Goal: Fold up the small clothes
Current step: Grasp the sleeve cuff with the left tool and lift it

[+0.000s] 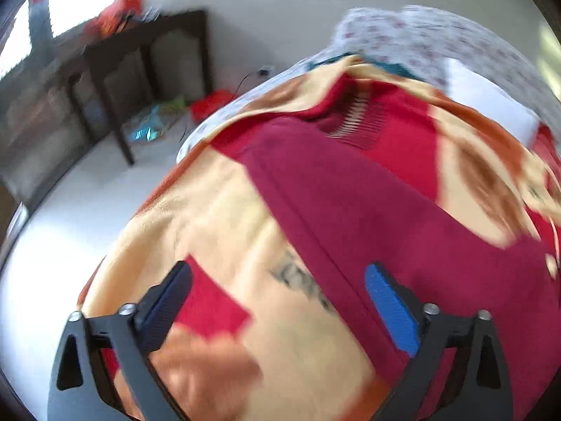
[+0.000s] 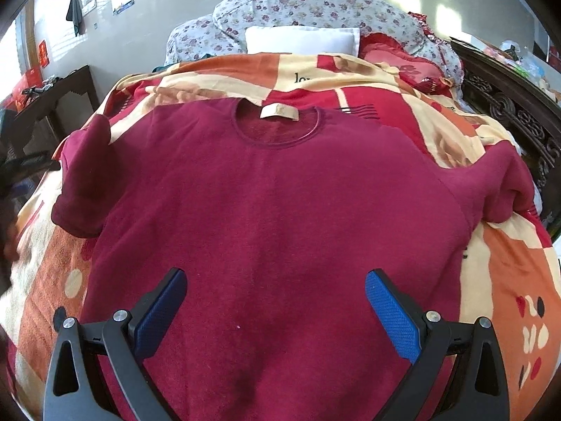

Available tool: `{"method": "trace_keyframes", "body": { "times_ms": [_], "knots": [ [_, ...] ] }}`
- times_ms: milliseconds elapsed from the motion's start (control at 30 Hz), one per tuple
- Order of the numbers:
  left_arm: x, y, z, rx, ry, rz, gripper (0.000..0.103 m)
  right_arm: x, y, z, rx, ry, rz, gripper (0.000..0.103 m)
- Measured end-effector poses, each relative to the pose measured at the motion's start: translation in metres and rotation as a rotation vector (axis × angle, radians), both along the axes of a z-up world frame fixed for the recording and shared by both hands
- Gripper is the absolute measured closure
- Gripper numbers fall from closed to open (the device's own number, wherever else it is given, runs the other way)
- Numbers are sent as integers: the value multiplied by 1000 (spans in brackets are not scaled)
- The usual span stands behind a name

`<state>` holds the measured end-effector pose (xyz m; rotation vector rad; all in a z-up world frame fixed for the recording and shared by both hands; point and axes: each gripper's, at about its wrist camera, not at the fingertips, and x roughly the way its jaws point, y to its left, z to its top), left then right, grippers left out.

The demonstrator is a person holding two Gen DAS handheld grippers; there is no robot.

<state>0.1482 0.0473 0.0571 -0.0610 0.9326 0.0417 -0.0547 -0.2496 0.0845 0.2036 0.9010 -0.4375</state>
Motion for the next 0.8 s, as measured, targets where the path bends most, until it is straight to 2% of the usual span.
{"method": "trace_keyframes", "body": {
  "times_ms": [33, 100, 133, 267, 333, 400, 467, 500, 533, 700, 800],
  "knots": [
    [13, 7, -4, -30, 23, 20, 20, 1, 1, -1, 1, 5, 6, 0],
    [38, 24, -15, -104, 57, 69, 29, 2, 1, -3, 2, 9, 14, 0],
    [43, 27, -17, -116, 64, 88, 34, 3, 2, -4, 5, 10, 17, 0],
    [66, 41, -27, -206, 60, 151, 40, 5, 1, -7, 17, 12, 22, 0],
    [74, 41, -32, -246, 73, 150, 49, 7, 2, -10, 24, 16, 26, 0],
    [82, 41, -34, -260, 74, 153, 52, 9, 3, -13, 27, 25, 32, 0],
    [85, 36, -33, -266, 57, 132, 68, 11, 4, -16, 35, 37, 44, 0],
    [87, 35, -33, -310, 56, 92, 87, 11, 4, -17, 38, 38, 46, 0],
    [88, 36, -32, -332, 56, 83, 91, 11, 5, -17, 41, 39, 48, 0],
    [80, 48, -18, -414, 19, 59, 95, 9, 8, -15, 41, 28, 62, 0],
    [61, 56, 3, -445, -12, 26, 95, 7, 10, -12, 45, 19, 64, 0]
  ]
}}
